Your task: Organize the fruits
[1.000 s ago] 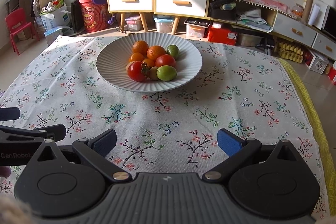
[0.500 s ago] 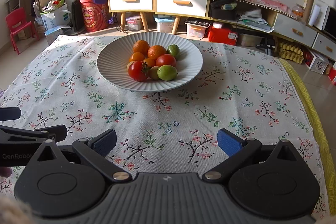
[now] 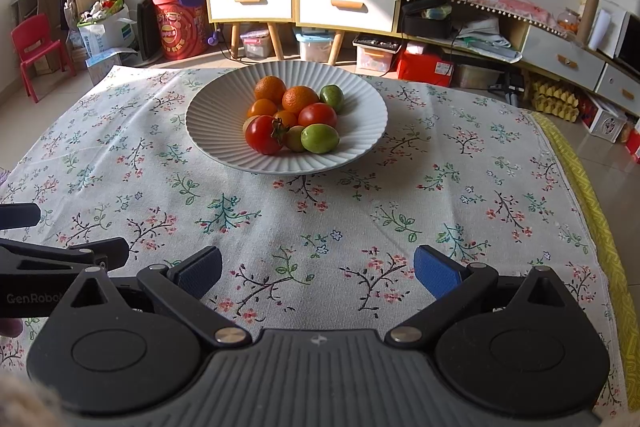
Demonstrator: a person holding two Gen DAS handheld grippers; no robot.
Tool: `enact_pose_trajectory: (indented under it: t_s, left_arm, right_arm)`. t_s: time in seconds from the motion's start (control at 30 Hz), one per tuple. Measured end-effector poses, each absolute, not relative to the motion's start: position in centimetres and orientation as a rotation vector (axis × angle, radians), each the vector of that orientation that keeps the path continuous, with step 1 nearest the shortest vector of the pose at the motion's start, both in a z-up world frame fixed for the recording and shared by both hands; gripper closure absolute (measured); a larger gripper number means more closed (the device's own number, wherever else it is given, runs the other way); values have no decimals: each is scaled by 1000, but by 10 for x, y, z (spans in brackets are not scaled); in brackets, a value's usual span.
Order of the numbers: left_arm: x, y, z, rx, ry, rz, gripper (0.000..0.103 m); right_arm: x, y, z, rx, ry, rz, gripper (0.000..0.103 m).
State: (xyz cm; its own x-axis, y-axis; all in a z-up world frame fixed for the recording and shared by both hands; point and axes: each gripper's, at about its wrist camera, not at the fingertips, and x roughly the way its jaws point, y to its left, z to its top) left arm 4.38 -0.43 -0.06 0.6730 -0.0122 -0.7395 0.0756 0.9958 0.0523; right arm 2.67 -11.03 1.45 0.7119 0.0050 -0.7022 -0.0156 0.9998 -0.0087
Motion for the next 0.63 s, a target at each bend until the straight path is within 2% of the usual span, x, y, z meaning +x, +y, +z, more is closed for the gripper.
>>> enact_pose_trajectory:
  t_s: [0.63]
  left_arm:
    - [43, -1, 0, 70, 830, -49, 6]
  right_arm:
    - [26, -107, 14, -19, 780, 16, 1]
